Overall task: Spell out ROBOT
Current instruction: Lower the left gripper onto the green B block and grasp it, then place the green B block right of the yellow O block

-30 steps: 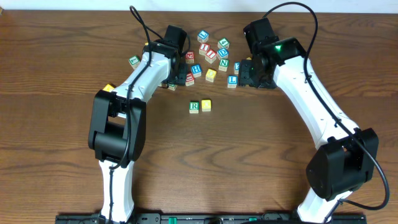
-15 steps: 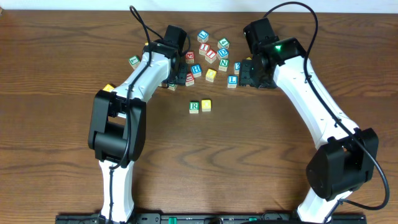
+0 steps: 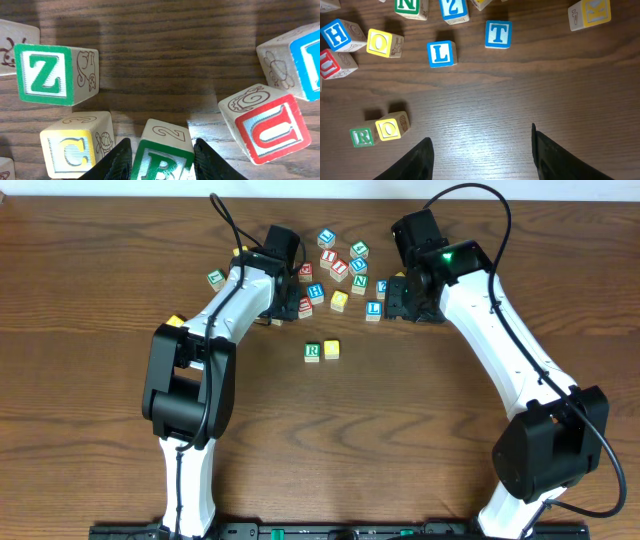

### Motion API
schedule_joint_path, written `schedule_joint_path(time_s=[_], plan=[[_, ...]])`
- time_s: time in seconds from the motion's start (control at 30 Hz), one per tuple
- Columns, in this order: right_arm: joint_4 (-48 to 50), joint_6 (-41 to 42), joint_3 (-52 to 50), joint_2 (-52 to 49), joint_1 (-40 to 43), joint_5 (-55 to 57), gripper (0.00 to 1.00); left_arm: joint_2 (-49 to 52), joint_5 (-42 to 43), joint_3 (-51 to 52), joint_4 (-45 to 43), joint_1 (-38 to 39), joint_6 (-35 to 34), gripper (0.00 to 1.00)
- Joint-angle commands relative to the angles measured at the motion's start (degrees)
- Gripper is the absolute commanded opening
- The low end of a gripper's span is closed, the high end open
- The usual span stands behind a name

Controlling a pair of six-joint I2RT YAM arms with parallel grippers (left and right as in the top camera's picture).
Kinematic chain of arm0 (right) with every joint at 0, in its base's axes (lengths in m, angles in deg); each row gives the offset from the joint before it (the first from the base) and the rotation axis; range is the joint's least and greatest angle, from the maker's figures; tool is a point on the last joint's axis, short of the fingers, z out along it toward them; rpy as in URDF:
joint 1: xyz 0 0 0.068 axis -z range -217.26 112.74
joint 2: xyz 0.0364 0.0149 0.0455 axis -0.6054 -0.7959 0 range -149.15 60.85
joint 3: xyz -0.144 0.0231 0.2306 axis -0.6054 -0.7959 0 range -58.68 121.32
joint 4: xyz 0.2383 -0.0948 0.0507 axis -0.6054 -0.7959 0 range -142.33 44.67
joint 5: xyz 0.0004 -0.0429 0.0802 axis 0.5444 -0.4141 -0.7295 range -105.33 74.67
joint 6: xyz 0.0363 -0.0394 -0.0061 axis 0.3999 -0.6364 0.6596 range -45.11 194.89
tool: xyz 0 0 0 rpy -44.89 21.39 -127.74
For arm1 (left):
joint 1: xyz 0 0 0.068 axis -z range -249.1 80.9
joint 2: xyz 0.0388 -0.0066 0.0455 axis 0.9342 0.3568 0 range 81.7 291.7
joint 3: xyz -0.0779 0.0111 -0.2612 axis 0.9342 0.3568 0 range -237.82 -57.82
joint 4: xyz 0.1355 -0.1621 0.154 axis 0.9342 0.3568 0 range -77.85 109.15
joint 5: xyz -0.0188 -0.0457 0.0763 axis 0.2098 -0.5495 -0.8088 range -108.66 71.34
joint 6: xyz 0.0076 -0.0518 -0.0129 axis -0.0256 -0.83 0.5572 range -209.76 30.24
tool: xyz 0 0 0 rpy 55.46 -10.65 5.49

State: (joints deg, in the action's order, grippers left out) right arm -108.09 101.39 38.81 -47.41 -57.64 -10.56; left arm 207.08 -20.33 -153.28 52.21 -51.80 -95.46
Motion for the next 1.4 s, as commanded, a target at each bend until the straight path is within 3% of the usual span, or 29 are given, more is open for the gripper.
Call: schedule_joint_path(time_s=[0.0,0.57,0.67,1.0,1.17,1.37], plan=[[-0.09,-0.46,0.31,0.35,0.31,0.9,0.58,0.96,-0.26,0.66,0.37,-0.17,0.5,0.39],[-0.11,-0.46,0.31,0.35,0.31,0.94,0.58,1.31,-0.24,1.62,0.63,-0.07,-0.81,0.39],[-0.11,-0.46,0.31,0.35,0.31,0.94,0.58,1.31,-0.26,1.62,0.26,-0.07,-0.81,0.33],[-0.07,-0.48,0.31,0.35,0.31,1.99,0.61,0.07,-0.31,-0.39,1.14,-0.07,-0.76,0.28],[0.52,-0.44,0.33,0.37,2.08,5.62,0.61,-6.93,-0.26,-2.43,2.8,0.2,-1.44,0.28],[1.11,-0.44,0.33,0.37,9.44,5.6,0.61,-15.98,-0.24,-2.43,5.38,5.7,-8.83,0.28]])
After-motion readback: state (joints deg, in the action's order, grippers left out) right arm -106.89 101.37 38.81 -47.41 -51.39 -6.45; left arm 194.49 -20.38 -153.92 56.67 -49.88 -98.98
